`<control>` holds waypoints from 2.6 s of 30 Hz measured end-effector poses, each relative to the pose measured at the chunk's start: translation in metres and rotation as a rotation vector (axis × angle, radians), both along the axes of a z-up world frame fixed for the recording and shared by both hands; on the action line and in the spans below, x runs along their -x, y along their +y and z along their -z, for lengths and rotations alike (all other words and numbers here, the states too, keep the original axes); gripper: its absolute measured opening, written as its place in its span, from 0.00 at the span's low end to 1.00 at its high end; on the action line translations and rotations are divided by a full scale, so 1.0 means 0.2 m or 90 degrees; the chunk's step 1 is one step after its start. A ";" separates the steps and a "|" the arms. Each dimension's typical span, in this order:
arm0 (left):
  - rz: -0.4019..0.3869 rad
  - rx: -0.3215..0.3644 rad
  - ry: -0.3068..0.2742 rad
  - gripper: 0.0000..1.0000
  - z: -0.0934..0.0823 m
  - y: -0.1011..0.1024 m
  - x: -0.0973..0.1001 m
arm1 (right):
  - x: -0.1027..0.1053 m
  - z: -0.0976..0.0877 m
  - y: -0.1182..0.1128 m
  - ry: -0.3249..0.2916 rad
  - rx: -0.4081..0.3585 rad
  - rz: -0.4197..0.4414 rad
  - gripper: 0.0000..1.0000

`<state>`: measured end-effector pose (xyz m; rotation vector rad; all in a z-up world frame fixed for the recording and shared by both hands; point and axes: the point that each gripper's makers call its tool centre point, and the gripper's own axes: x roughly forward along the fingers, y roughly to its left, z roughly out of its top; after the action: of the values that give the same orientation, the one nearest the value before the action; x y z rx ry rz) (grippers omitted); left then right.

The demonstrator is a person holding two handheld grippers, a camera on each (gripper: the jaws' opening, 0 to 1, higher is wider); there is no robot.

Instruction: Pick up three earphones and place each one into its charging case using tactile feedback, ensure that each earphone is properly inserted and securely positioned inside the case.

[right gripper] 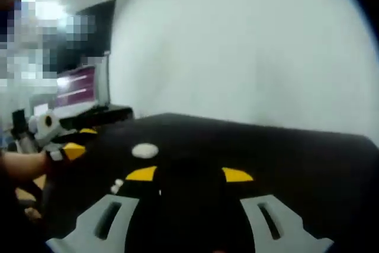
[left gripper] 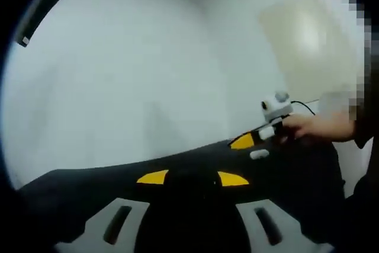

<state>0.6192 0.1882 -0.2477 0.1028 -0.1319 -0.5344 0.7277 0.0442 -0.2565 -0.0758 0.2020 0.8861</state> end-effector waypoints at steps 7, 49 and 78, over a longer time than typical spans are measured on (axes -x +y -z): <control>-0.007 -0.021 0.005 0.28 0.02 -0.02 -0.01 | -0.09 0.11 0.15 0.011 0.049 -0.006 0.42; 0.007 -0.115 0.008 0.26 0.09 -0.06 -0.01 | -0.22 0.31 0.39 0.018 0.104 -0.014 0.36; 0.045 -0.181 0.042 0.29 0.19 -0.13 0.00 | 0.41 -0.09 0.14 -0.028 -0.006 -0.217 0.35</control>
<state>0.6189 0.1624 -0.2863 0.3583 0.0056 -0.6238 0.6467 0.0724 -0.2377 -0.1233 0.1455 1.2234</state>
